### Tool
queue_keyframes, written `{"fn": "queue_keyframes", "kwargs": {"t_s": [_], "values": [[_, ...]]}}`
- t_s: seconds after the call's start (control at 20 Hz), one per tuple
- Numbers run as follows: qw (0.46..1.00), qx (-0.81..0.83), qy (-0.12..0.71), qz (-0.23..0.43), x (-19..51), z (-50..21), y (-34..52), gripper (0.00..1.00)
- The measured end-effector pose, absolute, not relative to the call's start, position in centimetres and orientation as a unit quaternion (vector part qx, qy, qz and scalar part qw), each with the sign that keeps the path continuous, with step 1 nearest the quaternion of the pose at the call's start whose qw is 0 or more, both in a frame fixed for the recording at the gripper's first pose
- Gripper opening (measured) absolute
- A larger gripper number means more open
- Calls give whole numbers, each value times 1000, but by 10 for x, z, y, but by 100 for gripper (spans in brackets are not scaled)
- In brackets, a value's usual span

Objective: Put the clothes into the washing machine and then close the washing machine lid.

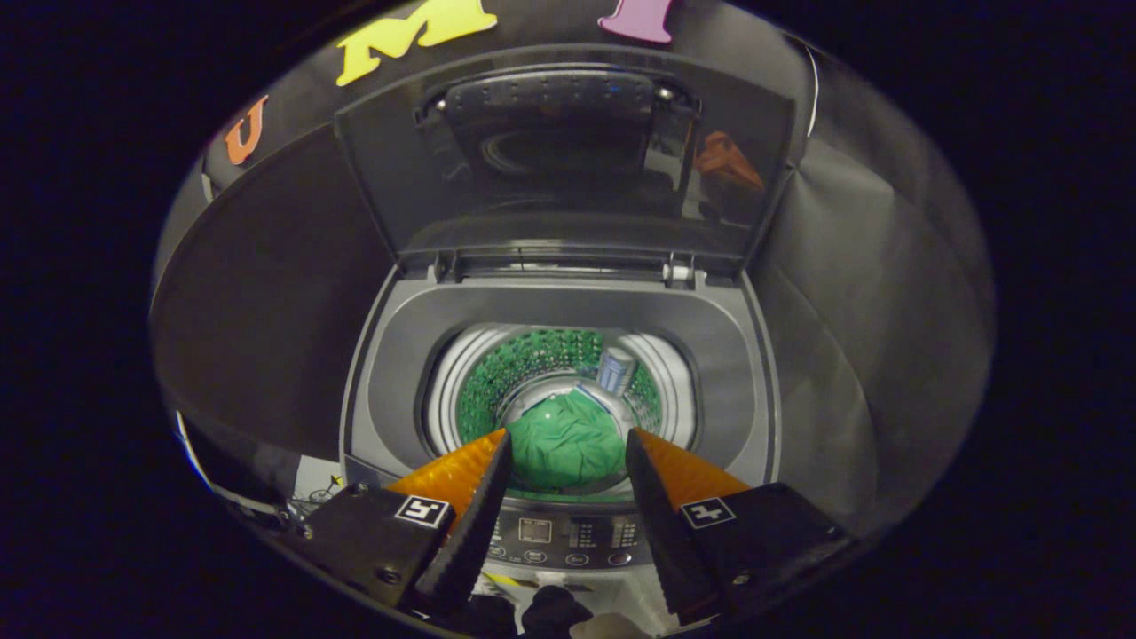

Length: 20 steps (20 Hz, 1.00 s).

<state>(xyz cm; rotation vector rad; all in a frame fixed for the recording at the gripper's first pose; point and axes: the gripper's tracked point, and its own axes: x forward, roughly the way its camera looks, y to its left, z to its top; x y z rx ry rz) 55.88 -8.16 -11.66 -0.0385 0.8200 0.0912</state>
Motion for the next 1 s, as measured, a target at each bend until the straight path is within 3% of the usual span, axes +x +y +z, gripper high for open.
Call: {"fn": "queue_keyframes", "kwargs": {"t_s": [1.0], "values": [[975,-75,204,35,604,23,-81,80]]}}
